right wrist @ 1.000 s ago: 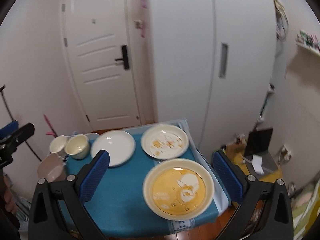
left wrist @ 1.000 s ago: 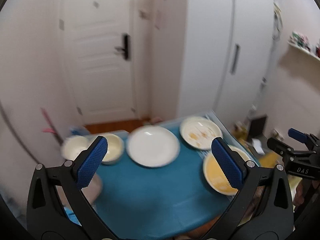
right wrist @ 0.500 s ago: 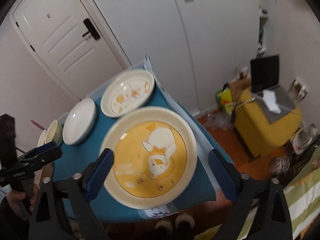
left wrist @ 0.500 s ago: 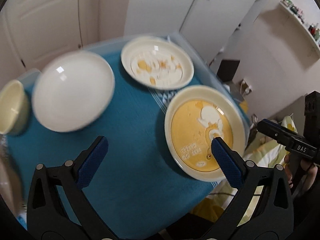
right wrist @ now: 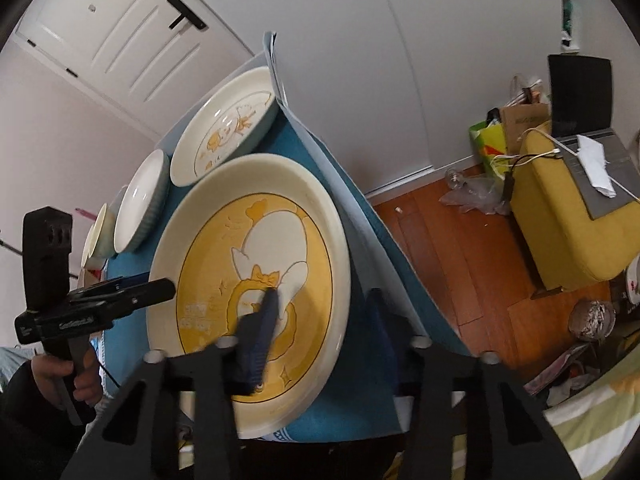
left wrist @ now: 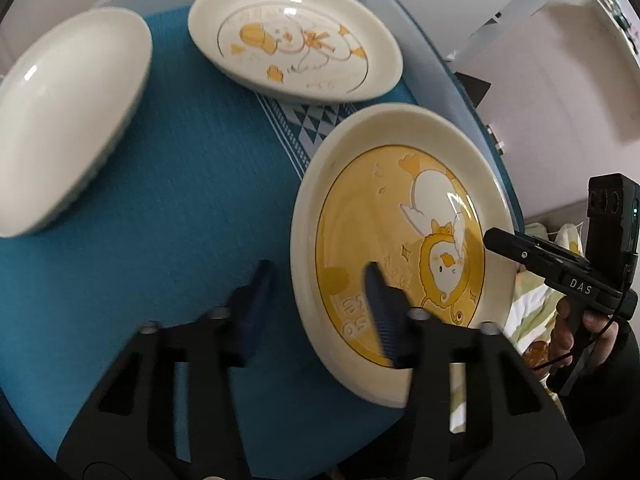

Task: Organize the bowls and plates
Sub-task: 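Grasp the rim of the large yellow duck plate with both grippers, then lift the yellow duck plate and carry it toward the beige basket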

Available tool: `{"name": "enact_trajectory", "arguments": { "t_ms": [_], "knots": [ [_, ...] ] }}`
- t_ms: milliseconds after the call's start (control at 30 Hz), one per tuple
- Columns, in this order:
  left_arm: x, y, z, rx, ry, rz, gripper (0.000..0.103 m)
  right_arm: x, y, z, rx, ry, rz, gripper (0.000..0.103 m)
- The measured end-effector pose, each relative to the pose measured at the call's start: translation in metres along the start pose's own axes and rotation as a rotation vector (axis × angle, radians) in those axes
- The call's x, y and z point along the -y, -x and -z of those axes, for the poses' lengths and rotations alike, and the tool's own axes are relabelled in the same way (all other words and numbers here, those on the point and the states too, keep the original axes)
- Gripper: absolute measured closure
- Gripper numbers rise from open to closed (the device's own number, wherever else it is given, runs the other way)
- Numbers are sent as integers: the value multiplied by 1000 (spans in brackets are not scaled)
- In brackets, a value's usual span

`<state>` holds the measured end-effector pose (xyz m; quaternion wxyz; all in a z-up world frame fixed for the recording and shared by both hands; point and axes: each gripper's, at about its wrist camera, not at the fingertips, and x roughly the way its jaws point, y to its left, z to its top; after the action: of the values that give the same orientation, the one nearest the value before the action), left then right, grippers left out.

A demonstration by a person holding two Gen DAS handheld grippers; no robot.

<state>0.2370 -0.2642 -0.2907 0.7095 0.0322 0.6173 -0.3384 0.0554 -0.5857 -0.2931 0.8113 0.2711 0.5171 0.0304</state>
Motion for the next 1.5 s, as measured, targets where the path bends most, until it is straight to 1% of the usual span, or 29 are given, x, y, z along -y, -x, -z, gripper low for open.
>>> {"name": "enact_trajectory", "arguments": {
  "t_ms": [33, 67, 100, 233, 333, 433, 500, 667, 867, 1033, 1167, 1300, 1500],
  "knots": [
    [0, -1, 0, 0, 0, -4, 77, 0, -1, 0, -5, 8, -3, 75],
    [2, -2, 0, -4, -1, -3, 81, 1, -3, -1, -10, 18, -10, 79],
    [2, -3, 1, -12, 1, -9, 84, 1, -4, -2, -14, 23, -16, 85],
    [1, -4, 2, -11, 16, -16, 88, 3, -8, -2, -21, 33, -7, 91],
    [6, -5, 2, -6, 5, -39, 87, 2, -9, -4, -26, 47, 0, 92],
    [12, -5, 3, 1, -14, -69, 87, -3, -9, -6, -37, 79, 32, 91],
    [15, -4, 4, 4, -25, -84, 87, -2, -10, -7, -44, 70, 28, 91],
    [20, 0, 8, 16, -32, -98, 87, -5, -9, -8, -53, 80, 30, 91],
    [24, 13, 10, 58, -12, -109, 87, -18, -5, -10, -49, 115, 32, 91],
    [10, 39, 20, 107, 31, -117, 87, -42, 1, -16, -45, 175, 24, 91],
    [-11, 67, 32, 156, 75, -140, 87, -71, -1, -19, -52, 234, 3, 91],
    [-36, 93, 49, 191, 121, -168, 87, -110, -11, -19, -63, 297, -27, 91],
    [-86, 131, 87, 223, 213, -224, 87, -171, -39, -5, -105, 388, -82, 91]
  ]
}}
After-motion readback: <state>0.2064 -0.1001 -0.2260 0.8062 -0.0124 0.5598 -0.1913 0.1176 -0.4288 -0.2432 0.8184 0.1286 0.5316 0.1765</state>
